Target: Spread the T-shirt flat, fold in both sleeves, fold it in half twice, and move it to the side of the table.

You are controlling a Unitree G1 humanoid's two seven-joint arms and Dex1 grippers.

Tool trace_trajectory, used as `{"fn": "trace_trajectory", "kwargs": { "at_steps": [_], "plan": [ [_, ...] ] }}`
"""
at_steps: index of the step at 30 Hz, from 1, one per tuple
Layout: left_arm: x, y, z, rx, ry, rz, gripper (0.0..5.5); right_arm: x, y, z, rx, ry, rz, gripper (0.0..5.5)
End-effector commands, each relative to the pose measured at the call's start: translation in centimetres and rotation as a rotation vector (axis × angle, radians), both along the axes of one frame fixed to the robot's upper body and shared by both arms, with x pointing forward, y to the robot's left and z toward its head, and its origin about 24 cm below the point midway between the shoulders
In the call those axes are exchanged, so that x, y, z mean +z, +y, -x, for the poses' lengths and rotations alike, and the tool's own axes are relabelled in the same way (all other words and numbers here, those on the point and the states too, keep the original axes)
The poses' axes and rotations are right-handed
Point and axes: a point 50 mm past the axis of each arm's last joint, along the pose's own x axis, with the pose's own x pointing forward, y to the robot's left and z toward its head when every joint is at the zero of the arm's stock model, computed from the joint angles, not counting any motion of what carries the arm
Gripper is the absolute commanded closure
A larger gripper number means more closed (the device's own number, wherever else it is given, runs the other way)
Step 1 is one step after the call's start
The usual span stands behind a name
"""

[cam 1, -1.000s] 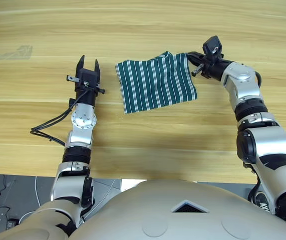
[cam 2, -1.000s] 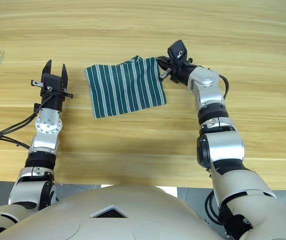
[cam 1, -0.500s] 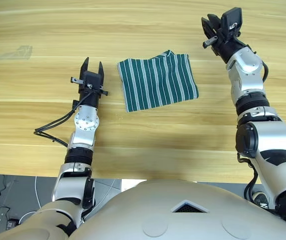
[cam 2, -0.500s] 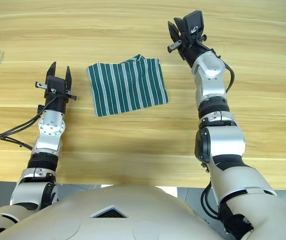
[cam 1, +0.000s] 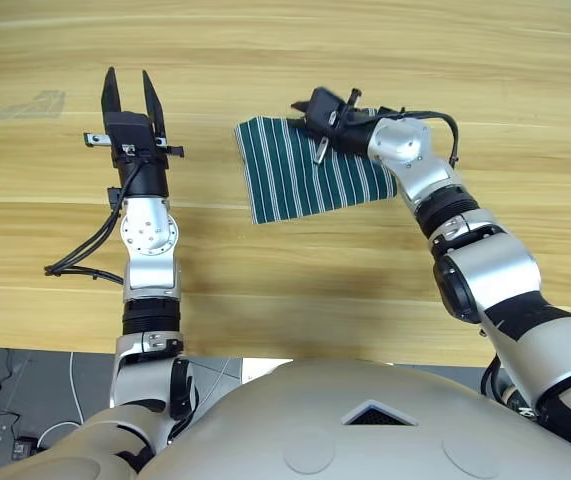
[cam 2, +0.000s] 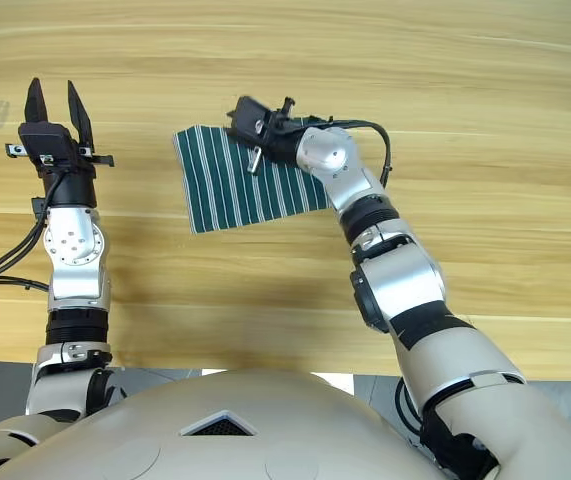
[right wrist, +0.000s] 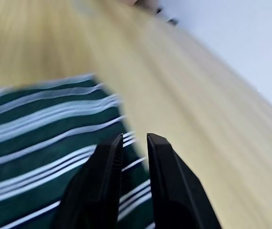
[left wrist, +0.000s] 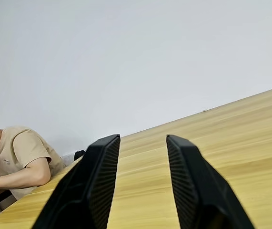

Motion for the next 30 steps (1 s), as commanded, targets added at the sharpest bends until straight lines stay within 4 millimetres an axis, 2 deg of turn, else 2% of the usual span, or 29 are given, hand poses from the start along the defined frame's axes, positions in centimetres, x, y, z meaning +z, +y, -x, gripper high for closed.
{"fn": "trace_trajectory", "kwargs": {
  "at_steps": [1, 5, 7, 8, 10, 14, 18, 22, 26, 30],
  "plan": [
    [-0.4, -0.4, 0.2, -0.001, 0.023, -0.001, 3.71, -0.6, 1.8, 0.7, 0.065, -0.004, 0.072, 4.58],
    [-0.7, -0.5, 0.3, -0.004, 0.036, -0.007, 3.71, -2.1, 2.1, 1.6, 0.092, 0.010, 0.151, 4.58],
    [-0.9, -0.6, 0.4, -0.003, 0.045, -0.004, 3.71, -3.0, 0.9, 1.3, 0.019, 0.029, 0.216, 4.58],
    [-0.9, -0.7, 0.4, -0.005, 0.047, -0.003, 3.71, -3.4, -0.3, 0.8, -0.057, 0.049, 0.248, 4.58],
    [-1.1, -0.8, 0.5, -0.007, 0.051, -0.004, 3.71, -3.7, -3.1, -0.2, -0.233, 0.086, 0.281, 4.58],
    [-1.3, -0.8, 0.6, -0.007, 0.063, -0.009, 3.71, -3.0, -10.0, -1.9, -0.611, 0.156, 0.190, 4.58],
    [-1.3, -0.8, 0.6, -0.009, 0.063, -0.024, 3.71, -2.7, -15.7, -1.8, -0.902, 0.222, 0.063, 4.58],
    [-1.2, -0.5, 1.1, -0.001, 0.062, -0.032, 3.71, -2.8, -23.3, 0.2, -1.339, 0.326, -0.235, 4.58],
    [-1.2, -1.0, 1.3, -0.011, 0.065, -0.031, 3.71, -2.8, -29.8, 3.7, -1.688, 0.266, -0.369, 4.58],
    [-1.4, -1.3, 1.3, -0.023, 0.074, -0.029, 3.71, -2.4, -33.0, 6.0, -1.817, 0.128, -0.361, 4.58]
  ]
}}
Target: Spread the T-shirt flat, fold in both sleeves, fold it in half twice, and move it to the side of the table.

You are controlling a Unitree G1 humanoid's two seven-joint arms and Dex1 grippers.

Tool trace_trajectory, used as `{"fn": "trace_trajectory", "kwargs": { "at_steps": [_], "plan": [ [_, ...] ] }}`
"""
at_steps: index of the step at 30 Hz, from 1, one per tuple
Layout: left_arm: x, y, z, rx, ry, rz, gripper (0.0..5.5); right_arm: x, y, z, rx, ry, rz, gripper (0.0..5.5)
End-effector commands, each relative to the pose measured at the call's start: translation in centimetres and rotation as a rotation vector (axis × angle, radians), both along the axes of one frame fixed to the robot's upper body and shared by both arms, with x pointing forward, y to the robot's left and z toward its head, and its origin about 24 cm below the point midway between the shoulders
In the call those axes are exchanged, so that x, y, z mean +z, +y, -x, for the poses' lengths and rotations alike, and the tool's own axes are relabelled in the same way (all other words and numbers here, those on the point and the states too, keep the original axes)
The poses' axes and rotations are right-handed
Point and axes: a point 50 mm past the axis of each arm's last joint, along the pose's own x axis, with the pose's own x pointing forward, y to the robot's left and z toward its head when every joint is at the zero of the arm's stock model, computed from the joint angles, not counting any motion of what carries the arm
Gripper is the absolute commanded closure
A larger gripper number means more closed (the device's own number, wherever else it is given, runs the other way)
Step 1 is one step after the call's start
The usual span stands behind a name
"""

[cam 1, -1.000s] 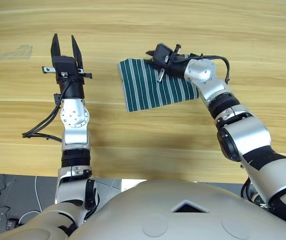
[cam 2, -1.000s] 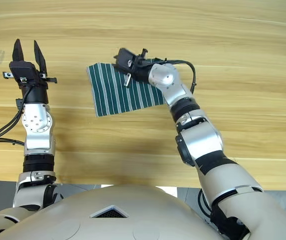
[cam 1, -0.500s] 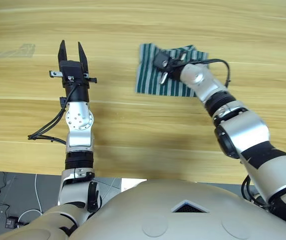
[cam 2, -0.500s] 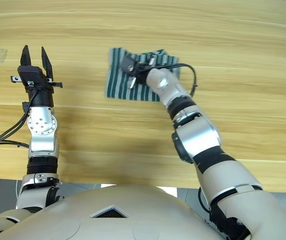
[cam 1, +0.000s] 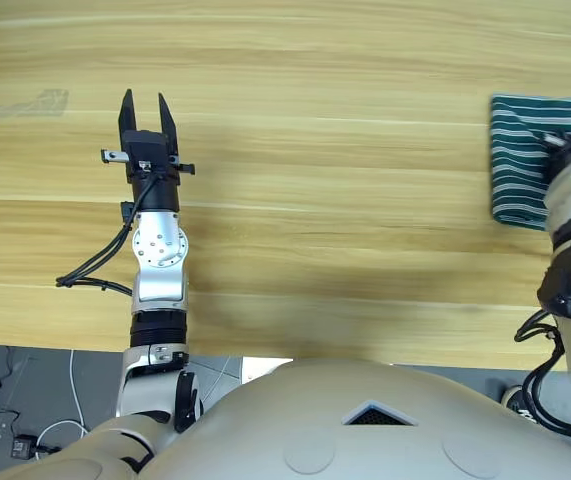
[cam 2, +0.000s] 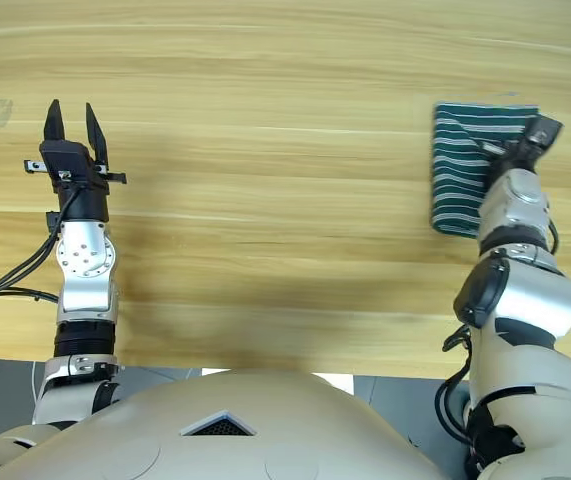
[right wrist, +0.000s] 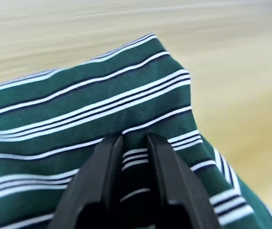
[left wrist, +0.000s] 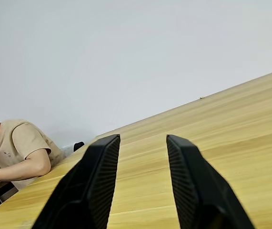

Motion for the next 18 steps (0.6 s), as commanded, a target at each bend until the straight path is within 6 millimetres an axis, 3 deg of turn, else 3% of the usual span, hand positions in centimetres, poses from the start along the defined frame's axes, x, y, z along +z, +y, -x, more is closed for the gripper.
{"fn": "trace_trajectory", "kwargs": {
  "at_steps": [1, 5, 8, 10, 11, 12, 15, 16, 18],
  "plan": [
    [-0.1, -0.6, 0.0, -0.017, 0.014, -0.005, 3.71, -0.4, -2.0, 2.1, -0.078, -0.001, 0.071, 4.58],
    [-0.2, -0.9, -0.2, -0.028, 0.020, -0.003, 3.71, 2.1, -0.5, -0.1, 0.118, -0.207, 0.131, 4.58],
    [0.1, -1.5, -0.5, -0.038, 0.001, 0.006, 3.71, 7.7, 1.4, -2.0, 0.230, -0.593, 0.303, 4.58],
    [1.2, -2.3, -0.9, -0.051, -0.073, 0.009, 3.71, 12.3, 5.1, -1.9, 0.298, -0.979, 0.452, 4.58],
    [1.7, -2.8, -1.2, -0.054, -0.108, 0.020, 3.71, 13.1, 7.2, -1.5, 0.334, -1.097, 0.470, 4.58],
    [2.1, -3.5, -1.5, -0.057, -0.144, 0.030, 3.71, 12.7, 9.9, -1.4, 0.382, -1.164, 0.440, 4.58],
    [1.6, -5.9, -1.6, -0.123, -0.146, 0.056, 3.71, 7.4, 16.8, -0.7, 0.503, -1.092, 0.155, 4.58],
    [1.2, -6.5, -1.3, -0.157, -0.129, 0.068, 3.71, 5.9, 18.0, -0.1, 0.525, -1.045, 0.086, 4.58],
    [0.3, -6.9, -0.6, -0.206, -0.092, 0.081, 3.71, 5.0, 19.5, 1.3, 0.628, -1.031, 0.118, 4.58]
  ]
}}
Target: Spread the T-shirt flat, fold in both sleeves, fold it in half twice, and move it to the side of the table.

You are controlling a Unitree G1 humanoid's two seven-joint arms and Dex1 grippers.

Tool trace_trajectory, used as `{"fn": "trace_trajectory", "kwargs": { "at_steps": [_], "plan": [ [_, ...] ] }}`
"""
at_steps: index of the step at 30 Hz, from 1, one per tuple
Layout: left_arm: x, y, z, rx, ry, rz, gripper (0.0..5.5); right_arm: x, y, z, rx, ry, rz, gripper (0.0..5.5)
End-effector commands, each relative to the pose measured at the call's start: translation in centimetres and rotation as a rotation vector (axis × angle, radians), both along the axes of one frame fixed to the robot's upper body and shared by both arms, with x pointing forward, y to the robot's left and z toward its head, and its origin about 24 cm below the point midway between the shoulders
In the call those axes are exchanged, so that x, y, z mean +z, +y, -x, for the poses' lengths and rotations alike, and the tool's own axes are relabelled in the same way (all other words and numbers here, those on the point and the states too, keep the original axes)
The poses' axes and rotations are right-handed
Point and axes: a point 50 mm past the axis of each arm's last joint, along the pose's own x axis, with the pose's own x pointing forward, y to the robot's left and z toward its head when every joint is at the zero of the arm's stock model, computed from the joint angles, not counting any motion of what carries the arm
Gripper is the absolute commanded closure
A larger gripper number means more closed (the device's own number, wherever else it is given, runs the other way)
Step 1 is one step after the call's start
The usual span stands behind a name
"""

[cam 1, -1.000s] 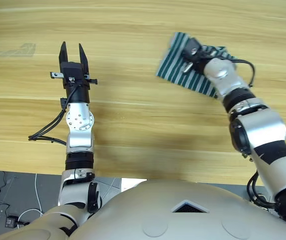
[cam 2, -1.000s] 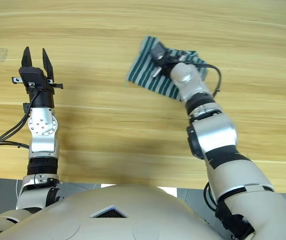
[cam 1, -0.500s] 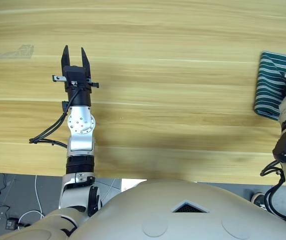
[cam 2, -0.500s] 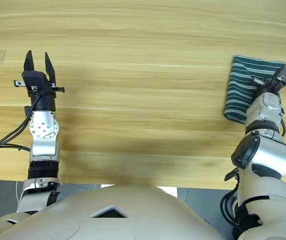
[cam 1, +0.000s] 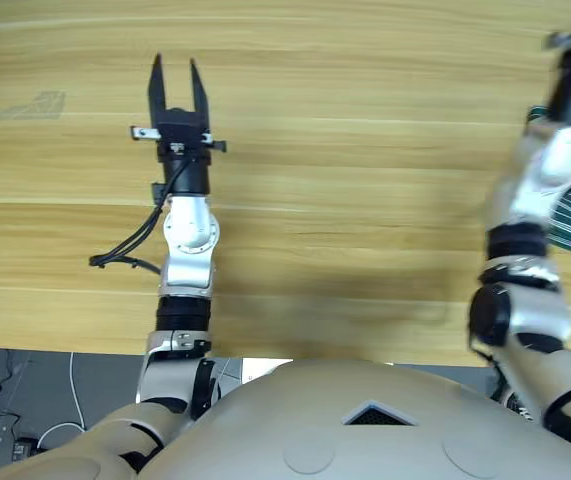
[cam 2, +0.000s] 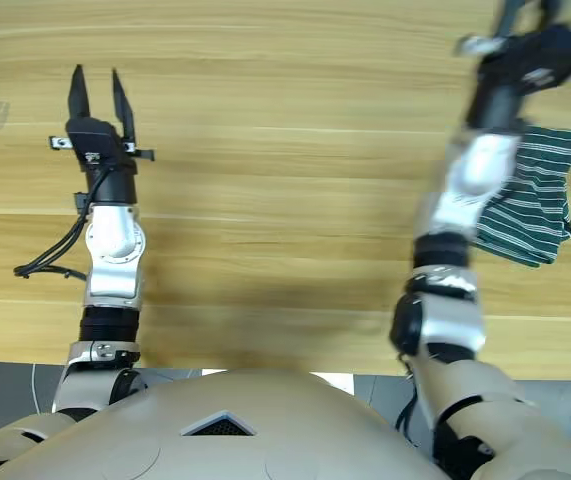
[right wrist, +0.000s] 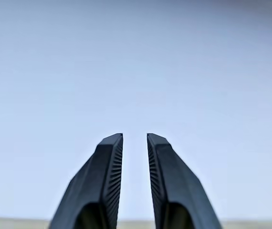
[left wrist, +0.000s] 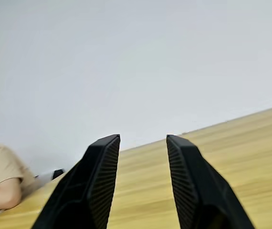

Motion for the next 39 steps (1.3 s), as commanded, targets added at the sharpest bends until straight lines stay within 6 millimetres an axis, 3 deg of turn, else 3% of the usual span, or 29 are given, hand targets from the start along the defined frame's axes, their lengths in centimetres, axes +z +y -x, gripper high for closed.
{"fn": "trace_trajectory", "kwargs": {
  "at_steps": [1, 8, 14, 33, 39],
  "plan": [
    [-1.7, -0.6, 1.1, -0.073, 0.065, 0.018, 3.71, -3.1, 2.1, 2.1, 0.097, 0.102, 0.066, 4.58],
    [-1.4, 0.4, 0.7, -0.054, 0.019, 0.073, 3.71, -5.9, 1.2, 1.3, 0.036, 0.318, 0.082, 4.58],
    [-1.6, 0.3, 0.8, -0.047, 0.016, 0.078, 3.71, -5.9, 2.2, 1.7, 0.049, 0.280, 0.089, 4.58],
    [-1.6, -0.1, 0.3, -0.044, 0.047, 0.129, 3.71, -5.8, 1.4, 2.5, 0.012, 0.262, 0.132, 4.58],
    [-1.8, -0.5, 0.2, -0.049, 0.058, 0.130, 3.71, -6.2, 1.4, 2.2, 0.077, 0.317, 0.013, 4.58]
  ]
}}
